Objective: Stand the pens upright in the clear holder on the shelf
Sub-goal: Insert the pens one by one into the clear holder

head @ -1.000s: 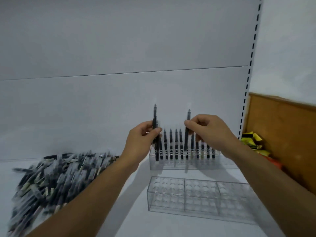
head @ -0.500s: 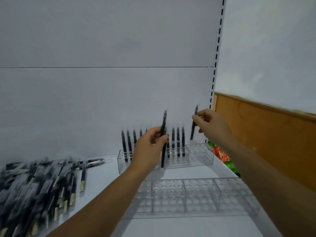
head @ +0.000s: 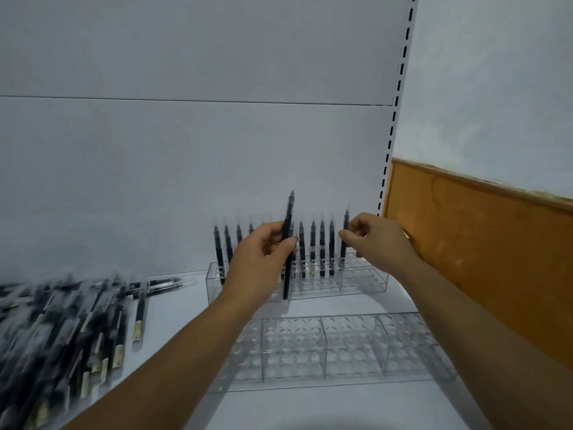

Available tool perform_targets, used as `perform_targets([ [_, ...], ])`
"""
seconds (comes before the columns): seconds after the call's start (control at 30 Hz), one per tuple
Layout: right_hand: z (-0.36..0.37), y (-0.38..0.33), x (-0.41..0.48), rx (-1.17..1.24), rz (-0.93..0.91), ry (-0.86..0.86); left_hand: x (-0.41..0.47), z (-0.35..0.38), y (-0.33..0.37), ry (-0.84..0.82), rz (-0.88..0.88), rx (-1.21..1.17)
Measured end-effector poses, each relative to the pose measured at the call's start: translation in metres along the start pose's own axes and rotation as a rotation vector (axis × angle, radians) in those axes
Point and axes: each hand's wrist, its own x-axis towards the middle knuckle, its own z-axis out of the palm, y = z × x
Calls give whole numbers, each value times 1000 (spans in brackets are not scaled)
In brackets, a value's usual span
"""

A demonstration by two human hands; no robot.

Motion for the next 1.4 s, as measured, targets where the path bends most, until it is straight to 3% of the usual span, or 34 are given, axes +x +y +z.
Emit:
perform_targets([
  [0.23, 0, -2, -1, -34, -37, 4, -2, 0, 0, -15, 24, 40],
  [0.47, -3, -1, -4, -177, -36, -106, -4, 0, 3, -20, 43, 32],
  [0.57, -14, -11, -9, -229, -56, 22, -6, 0, 4, -25, 41, 6],
  [0.63, -19, -24, -14, -136, -116, 115, -6, 0, 6, -21, 38, -25],
  [0.7, -22, -41, -19, 71, -165, 22, -6, 0, 6, -14, 35, -47],
  [0.77, -21, -55, -24, 209, -163, -196, -6, -1, 5, -6, 37, -47],
  [0.83, -16, -63, -26, 212, -137, -346, -5, -1, 4, 12, 49, -36],
  [0.93, -5, -67, -28, 202, -120, -393, -5, -1, 5, 29, 66, -22],
  [1.27, 13, -69, -35, 378, -120, -295, -6, 0, 6, 6, 74, -69],
  [1.4, -8, -59, -25, 449, -19, -98, -5, -2, 4, 68, 62, -51],
])
